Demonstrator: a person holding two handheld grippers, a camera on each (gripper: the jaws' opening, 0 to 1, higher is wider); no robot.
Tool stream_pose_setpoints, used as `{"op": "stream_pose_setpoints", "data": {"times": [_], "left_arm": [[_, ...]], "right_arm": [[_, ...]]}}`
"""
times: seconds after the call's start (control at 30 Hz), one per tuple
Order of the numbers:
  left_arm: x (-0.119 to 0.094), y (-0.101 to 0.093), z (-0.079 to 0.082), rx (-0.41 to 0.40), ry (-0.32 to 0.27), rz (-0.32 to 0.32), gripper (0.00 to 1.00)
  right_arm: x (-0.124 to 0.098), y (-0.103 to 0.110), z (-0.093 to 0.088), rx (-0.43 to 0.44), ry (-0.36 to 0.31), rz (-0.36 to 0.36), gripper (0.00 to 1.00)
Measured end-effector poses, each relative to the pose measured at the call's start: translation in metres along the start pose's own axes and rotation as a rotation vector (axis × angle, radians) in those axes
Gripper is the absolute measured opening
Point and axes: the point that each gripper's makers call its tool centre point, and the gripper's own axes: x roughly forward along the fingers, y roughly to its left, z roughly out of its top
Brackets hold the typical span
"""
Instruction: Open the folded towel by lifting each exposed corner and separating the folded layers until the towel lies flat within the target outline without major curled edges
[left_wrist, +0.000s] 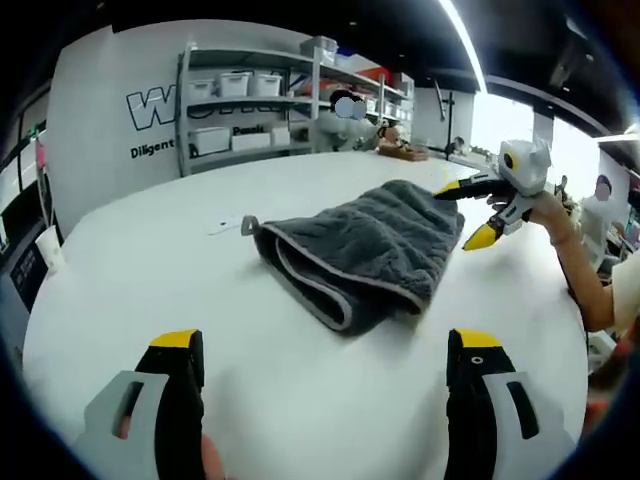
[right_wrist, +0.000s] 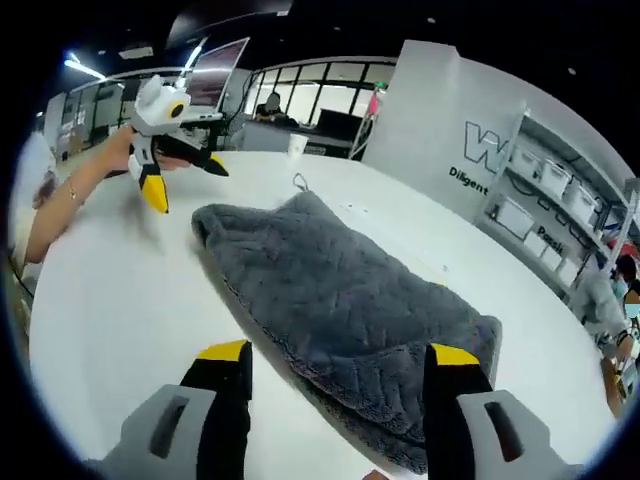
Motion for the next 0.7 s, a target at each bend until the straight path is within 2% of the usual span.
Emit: {"op": "stream_pose_setpoints", "data": {"times": [0.17, 0.33, 0.4, 0.5, 0.57, 0.7], "left_arm": [[0.000, -0.002, 0.000, 0.000, -0.003, -0.002, 0.99], [0.000, -0.001, 0.000, -0.002, -0.002, -0.004, 0.99], [0.000, 0.000, 0.001, -0.002, -0.004, -0.003, 0.99], [0.000, 0.001, 0.002, -0.003, -0.006, -0.003, 0.99], [0.000, 0.002, 0.002, -0.004, -0.004, -0.002, 0.99], [0.000, 0.001, 0.002, -0.002, -0.003, -0.001, 0.99]], "right_arm": [[0.006, -0.002, -0.011, 0.016, 0.028, 0.010, 0.39], [0.009, 0.001, -0.018, 0.030, 0.048, 0.023, 0.31], [0.010, 0.001, -0.020, 0.038, 0.053, 0.026, 0.25], [0.011, 0.002, -0.021, 0.021, 0.055, 0.025, 0.11], [0.012, 0.004, -0.020, 0.015, 0.054, 0.030, 0.06], [0.014, 0.007, -0.019, 0.012, 0.060, 0.025, 0.03]]}}
